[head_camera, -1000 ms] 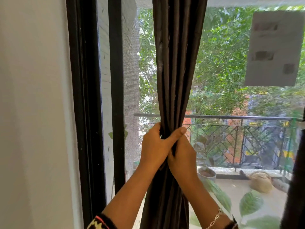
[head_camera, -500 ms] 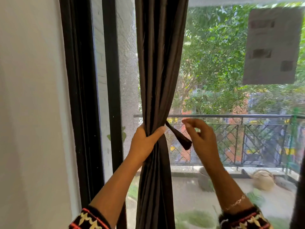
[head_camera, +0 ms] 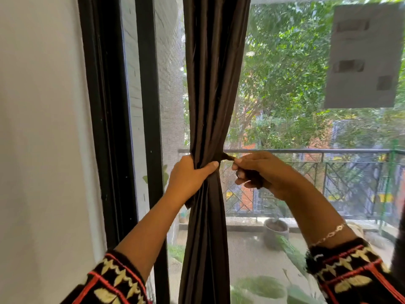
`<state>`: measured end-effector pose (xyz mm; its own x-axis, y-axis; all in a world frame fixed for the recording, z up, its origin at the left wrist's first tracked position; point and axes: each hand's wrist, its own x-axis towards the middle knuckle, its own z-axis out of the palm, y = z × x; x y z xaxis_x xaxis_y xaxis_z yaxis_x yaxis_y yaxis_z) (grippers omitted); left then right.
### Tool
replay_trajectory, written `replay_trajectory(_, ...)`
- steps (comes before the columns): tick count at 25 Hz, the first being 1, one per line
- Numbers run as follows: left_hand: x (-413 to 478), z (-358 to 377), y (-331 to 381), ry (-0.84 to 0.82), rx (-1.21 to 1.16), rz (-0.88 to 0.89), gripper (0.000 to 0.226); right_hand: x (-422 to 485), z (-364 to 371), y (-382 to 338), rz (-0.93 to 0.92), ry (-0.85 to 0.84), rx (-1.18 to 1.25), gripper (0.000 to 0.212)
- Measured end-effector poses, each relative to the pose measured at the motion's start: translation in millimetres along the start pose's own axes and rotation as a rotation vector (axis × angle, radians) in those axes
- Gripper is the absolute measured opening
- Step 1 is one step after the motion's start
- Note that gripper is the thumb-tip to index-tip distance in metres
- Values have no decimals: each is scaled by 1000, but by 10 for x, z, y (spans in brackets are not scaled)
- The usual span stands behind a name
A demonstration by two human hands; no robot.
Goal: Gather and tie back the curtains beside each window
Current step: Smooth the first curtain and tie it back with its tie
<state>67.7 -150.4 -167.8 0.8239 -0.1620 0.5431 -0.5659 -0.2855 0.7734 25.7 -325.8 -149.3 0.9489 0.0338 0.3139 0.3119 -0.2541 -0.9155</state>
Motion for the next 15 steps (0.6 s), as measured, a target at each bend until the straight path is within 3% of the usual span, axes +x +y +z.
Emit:
replay_trajectory(4,-14,-13,86,67,89,11,33,-149,248,4,158,-228,288,24)
replay_trajectory(10,-55,-248,186,-172,-101,-115,16,-102,467,33,210,-267,384,27)
replay_trajectory(12,-131,-318,252,-245,-216,-190,26,-95,480,23,212,-246,400,27)
replay_trajectory(15,-229,-309,256,-292,-187,-263,49,-99,533,8,225,-244,438,24)
